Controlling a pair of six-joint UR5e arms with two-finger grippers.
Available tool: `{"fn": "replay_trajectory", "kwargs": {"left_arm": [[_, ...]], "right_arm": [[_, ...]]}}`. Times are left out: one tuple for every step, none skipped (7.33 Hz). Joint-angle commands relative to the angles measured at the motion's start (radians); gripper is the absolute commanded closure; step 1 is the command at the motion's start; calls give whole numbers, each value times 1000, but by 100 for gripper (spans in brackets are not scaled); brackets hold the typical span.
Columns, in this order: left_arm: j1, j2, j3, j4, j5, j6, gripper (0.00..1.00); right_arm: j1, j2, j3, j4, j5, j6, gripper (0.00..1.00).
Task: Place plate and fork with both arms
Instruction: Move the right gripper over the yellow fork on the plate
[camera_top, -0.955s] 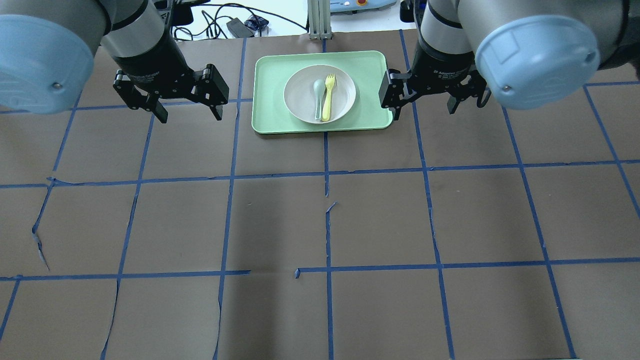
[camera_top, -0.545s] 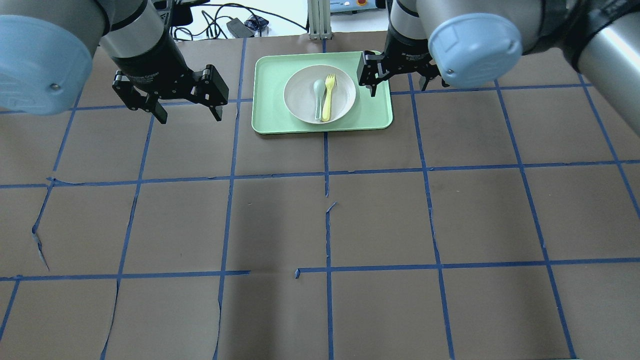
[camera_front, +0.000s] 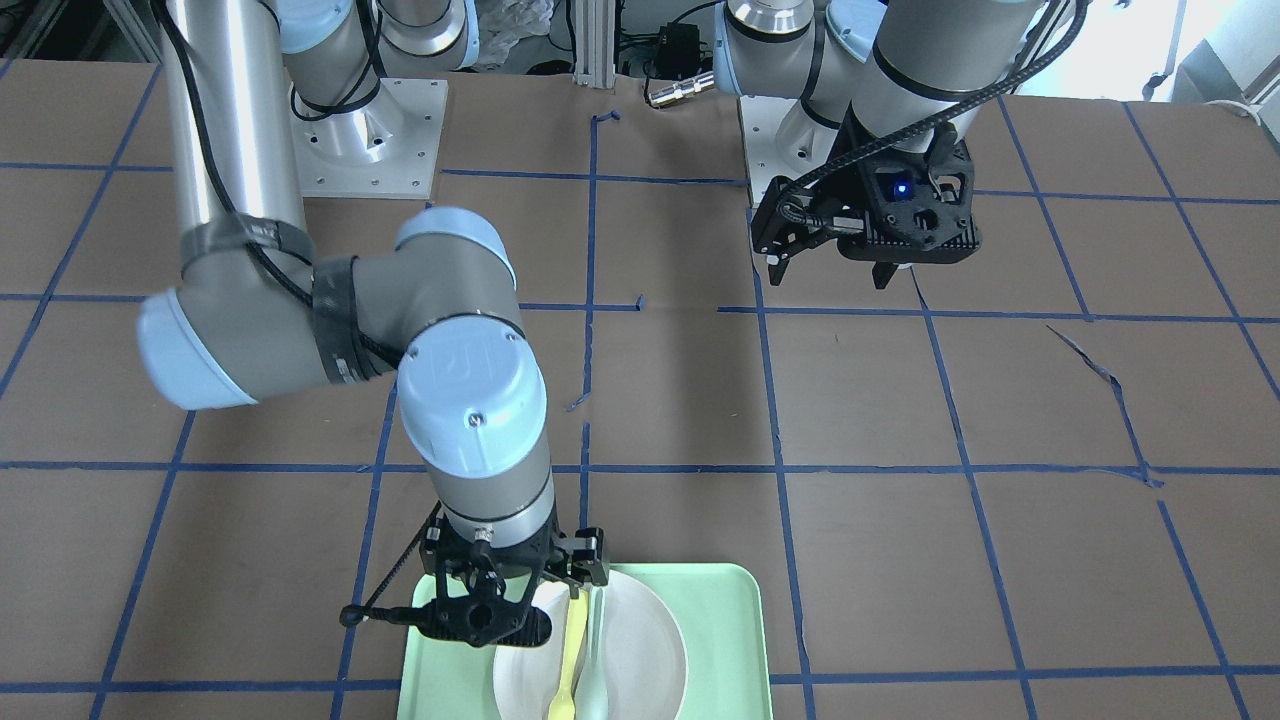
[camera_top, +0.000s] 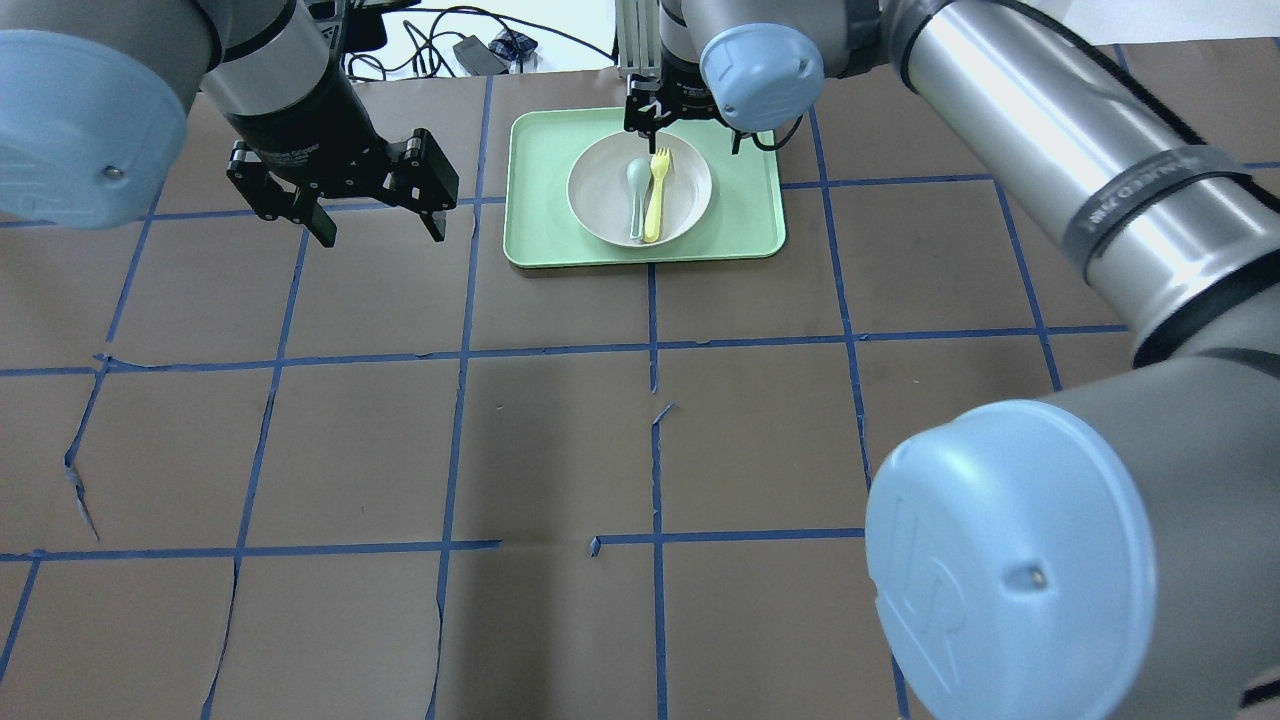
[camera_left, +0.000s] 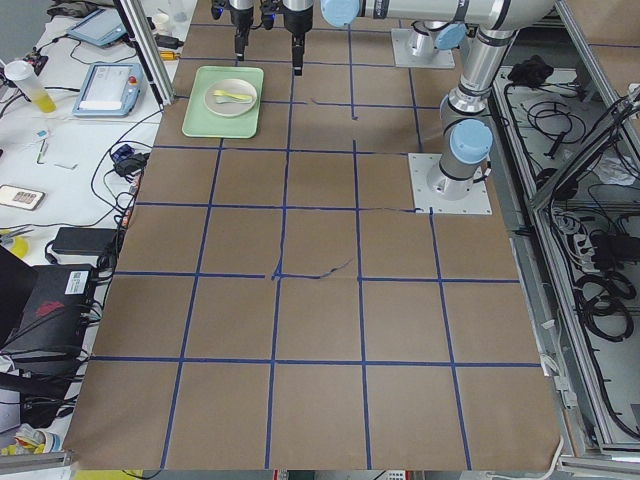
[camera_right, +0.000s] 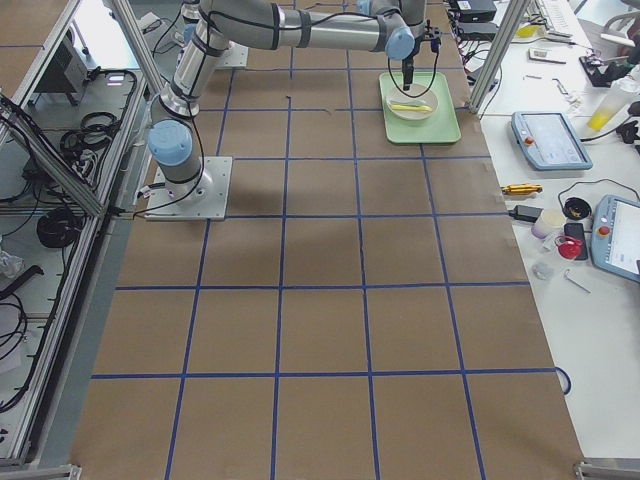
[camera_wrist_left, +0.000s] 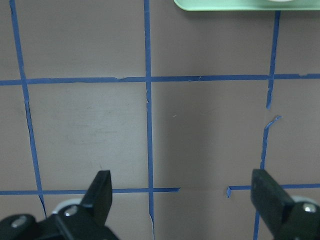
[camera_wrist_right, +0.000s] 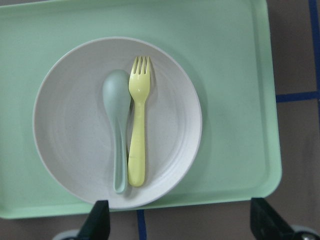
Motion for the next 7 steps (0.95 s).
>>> {"fn": "replay_trajectory", "kwargs": {"left_arm": [[0,1,-2,0,4,-1,0],[0,2,-3,0,5,1,0],[0,2,-3,0,7,1,0],[0,4,-3,-3,7,1,0],[0,4,-3,-3,9,1,0],[0,2,-3,-3,9,1,0],[0,2,-3,-3,9,1,0]], "right_arm": [[6,96,-49,-57,10,89,9],[7,124,-49,-95,58,147,18],[21,138,-46,-130,62,155,20],[22,141,-41,-131,60,134,25],[22,141,-34,-123,60,49,32],[22,142,-22,-123,56,4,33],[22,144,-20,-123,47,-13,36]]}}
